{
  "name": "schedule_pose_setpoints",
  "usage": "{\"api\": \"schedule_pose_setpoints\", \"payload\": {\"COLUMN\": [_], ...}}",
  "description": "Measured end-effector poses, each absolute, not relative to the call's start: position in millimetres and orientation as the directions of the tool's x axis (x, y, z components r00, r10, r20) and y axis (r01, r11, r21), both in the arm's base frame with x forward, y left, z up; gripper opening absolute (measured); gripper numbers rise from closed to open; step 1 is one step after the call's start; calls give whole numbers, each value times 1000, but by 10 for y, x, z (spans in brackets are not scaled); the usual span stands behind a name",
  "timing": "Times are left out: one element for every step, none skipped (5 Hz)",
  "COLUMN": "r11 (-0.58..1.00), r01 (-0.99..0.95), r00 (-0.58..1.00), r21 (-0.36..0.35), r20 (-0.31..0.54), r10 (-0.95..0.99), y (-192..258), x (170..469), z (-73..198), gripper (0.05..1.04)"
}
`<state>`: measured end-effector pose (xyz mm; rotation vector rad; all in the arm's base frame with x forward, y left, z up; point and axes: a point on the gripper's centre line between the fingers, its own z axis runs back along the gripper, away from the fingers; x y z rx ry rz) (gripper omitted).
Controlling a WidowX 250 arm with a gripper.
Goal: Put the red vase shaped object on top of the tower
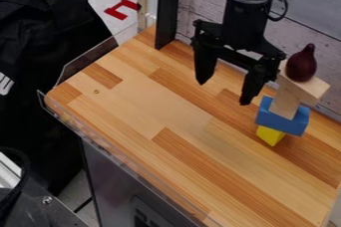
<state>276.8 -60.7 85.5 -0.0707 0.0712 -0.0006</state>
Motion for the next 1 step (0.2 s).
{"api": "schedule_pose_setpoints", "payload": {"r11": [997], "r01": [-10], "r00": [997], "r21": [-71], "r20": [-73], "r10": [5], "y": [-605], "x": [2766], "z": [855], "gripper": [999]}}
